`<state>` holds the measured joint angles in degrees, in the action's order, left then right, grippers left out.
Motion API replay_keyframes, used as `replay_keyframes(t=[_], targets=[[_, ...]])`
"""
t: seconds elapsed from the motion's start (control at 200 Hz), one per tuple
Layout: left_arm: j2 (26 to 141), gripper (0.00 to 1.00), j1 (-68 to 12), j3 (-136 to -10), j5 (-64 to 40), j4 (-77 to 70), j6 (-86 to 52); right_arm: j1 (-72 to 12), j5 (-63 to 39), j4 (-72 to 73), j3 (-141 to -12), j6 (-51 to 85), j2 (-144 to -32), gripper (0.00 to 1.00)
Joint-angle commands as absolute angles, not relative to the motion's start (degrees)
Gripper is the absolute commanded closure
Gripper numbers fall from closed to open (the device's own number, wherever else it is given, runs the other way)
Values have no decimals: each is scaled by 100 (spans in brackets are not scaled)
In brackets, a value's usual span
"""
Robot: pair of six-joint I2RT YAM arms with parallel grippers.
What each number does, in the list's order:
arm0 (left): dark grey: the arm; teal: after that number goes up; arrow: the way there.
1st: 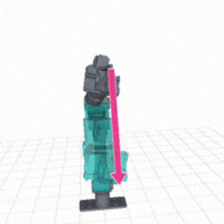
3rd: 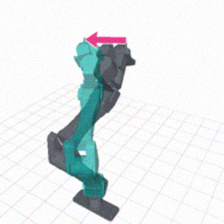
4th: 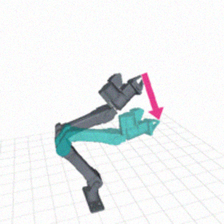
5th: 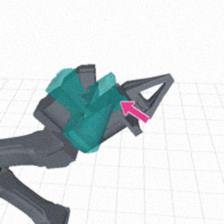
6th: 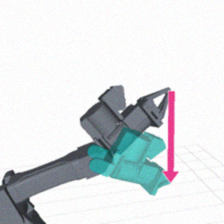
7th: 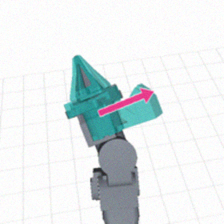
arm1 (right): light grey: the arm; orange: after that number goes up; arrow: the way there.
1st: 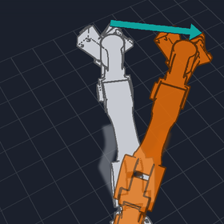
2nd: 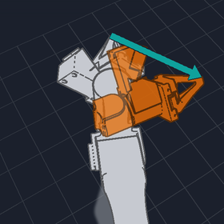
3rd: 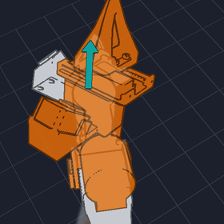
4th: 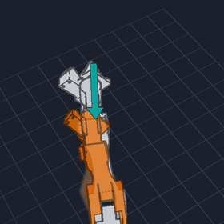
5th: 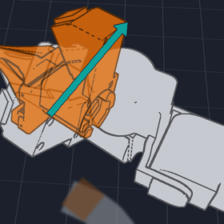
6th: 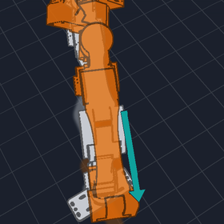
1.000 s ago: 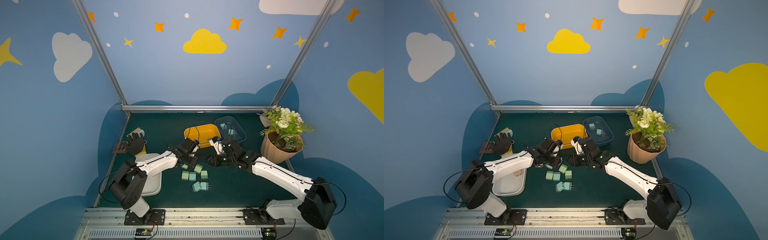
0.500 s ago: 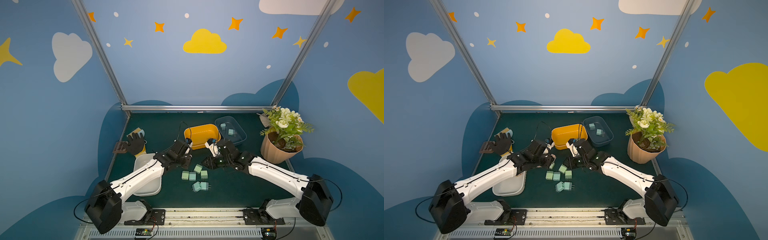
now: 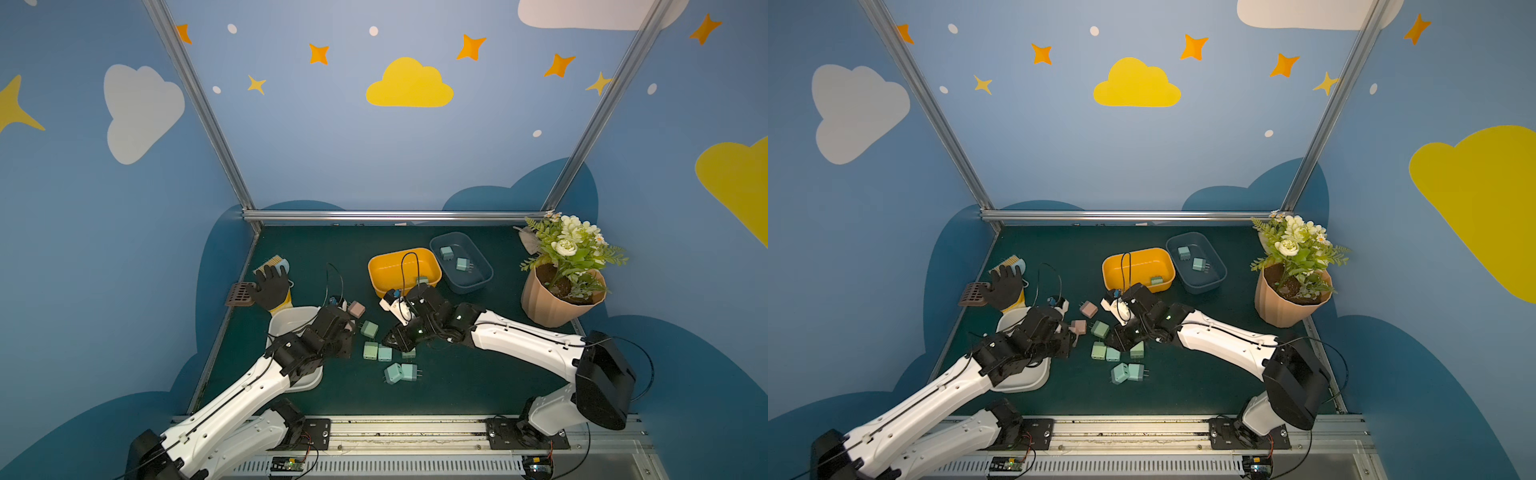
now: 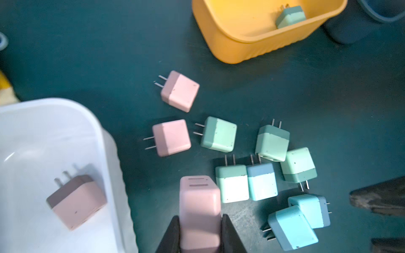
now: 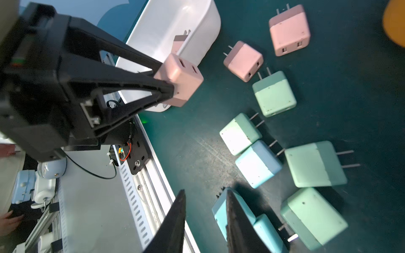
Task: Place the plugs by color into the storage box
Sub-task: Pick up the plug from the center of the board, then place the plug in the storage box.
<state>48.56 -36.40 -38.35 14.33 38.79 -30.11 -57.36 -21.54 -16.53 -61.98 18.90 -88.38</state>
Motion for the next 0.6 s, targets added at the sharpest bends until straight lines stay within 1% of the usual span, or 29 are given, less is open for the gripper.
replay_keyframes(t=[0.0, 0.145, 0.315, 0.496, 0.596], targets=[[4525, 97, -3329, -3606, 1561, 4269, -3594, -5880, -2392, -1681, -6618, 1445, -9064, 68], [4284, 97, -2667, -3402, 1301, 4171, -3671, -6038, -2384, -1875, -6824, 1080, -9384, 68], [4000, 97, -2031, -3397, 1128, 4210, -3634, -6090, -2449, -1969, -6820, 1192, -9626, 68], [3662, 97, -1768, -3282, 1090, 4197, -3787, -6165, -2472, -2151, -6877, 1199, -9785, 67], [3479, 97, -1741, -3225, 1290, 4254, -3911, -6205, -2401, -2331, -6924, 1129, -9846, 67]])
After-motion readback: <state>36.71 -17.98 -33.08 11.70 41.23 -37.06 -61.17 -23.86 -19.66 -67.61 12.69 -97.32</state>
